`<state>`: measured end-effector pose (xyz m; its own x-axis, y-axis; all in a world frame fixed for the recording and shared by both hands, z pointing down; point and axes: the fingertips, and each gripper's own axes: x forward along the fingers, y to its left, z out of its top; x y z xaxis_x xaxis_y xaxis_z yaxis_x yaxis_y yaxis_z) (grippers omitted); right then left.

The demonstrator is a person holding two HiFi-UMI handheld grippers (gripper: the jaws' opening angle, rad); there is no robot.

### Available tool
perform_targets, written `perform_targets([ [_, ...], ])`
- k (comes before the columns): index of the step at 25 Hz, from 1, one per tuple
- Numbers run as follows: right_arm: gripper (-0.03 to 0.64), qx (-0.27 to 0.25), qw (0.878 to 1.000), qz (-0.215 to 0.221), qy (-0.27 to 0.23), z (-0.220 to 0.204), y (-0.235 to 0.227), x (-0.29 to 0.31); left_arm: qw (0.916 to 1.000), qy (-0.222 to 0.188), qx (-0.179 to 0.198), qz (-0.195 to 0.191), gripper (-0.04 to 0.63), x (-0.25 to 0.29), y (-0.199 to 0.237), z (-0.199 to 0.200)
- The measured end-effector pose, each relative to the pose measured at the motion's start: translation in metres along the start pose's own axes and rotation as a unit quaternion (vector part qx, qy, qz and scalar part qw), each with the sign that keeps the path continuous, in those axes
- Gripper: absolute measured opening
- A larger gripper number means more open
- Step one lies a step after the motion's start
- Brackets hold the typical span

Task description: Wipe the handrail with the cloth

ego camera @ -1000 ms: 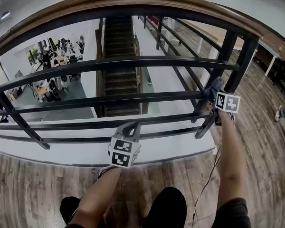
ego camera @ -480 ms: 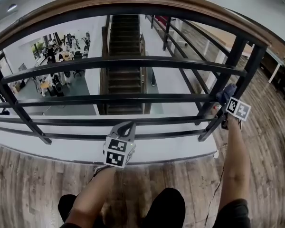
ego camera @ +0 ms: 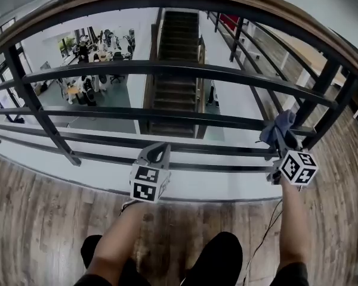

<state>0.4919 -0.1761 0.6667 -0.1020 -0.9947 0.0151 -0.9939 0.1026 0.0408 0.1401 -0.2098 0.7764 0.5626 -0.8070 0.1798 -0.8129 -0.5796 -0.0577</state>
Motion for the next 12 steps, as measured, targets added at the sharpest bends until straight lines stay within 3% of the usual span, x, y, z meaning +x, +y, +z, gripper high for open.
perform_targets([
  [5,0.1,-0.01,0.995,0.102,-0.008,-0.037,0.138,0.025,0.9984,0.005,-0.008,0.055,-0.002,-0.031,0.063,-0.029],
  [12,0.1,0.026,0.97,0.242,0.006,-0.094,0.342,0.072,0.9904,0.012,-0.012,0.137,-0.002,-0.095,0.162,-0.052],
])
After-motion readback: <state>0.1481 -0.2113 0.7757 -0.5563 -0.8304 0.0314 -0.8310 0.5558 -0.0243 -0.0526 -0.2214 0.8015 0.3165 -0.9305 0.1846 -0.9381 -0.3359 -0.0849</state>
